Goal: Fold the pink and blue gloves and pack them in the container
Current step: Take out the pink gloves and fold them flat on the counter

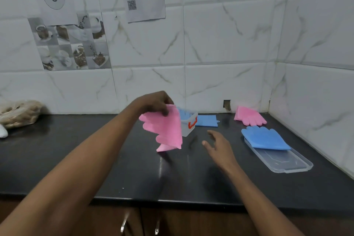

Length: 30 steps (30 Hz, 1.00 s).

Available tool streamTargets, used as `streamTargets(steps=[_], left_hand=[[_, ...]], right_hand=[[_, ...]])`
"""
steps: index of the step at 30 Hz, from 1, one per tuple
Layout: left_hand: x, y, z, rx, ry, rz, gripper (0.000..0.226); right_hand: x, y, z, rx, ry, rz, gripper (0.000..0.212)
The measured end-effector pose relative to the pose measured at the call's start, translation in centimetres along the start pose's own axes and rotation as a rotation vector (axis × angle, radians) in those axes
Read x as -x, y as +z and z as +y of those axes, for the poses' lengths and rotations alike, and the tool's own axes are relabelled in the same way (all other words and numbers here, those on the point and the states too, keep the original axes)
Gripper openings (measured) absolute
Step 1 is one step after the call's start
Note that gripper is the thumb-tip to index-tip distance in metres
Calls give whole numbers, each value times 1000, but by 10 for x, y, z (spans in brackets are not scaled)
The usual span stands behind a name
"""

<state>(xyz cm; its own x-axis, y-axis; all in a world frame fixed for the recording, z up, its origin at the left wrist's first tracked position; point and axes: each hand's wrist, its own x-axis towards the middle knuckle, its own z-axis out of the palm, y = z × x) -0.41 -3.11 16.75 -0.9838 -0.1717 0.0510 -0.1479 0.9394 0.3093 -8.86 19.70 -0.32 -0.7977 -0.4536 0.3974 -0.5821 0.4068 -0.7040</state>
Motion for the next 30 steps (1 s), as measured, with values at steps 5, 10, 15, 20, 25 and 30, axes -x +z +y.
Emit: streamTargets(steps=[5, 10, 15, 20, 25, 30], left_hand=[[-9, -24, 33, -317, 99, -80, 41], [-17, -24, 59, -319, 164, -100, 40], [-20, -30, 46, -69, 176, 192, 9], [-7, -25, -3, 506, 105, 112, 24], [-12, -2, -7, 815, 122, 230, 14], [-22, 0, 4, 957, 58, 151, 47]], right_hand=[[-26, -9, -44, -182, -97, -43, 81], [-57, -24, -81, -259, -164, -159, 55], [-73, -39, -82, -304, -123, -120, 26], [-87, -68, -75, -508, -113, -179, 12], [-95, -76, -71, -665, -88, -274, 18], [-96, -68, -68, -895, 33, -263, 23]])
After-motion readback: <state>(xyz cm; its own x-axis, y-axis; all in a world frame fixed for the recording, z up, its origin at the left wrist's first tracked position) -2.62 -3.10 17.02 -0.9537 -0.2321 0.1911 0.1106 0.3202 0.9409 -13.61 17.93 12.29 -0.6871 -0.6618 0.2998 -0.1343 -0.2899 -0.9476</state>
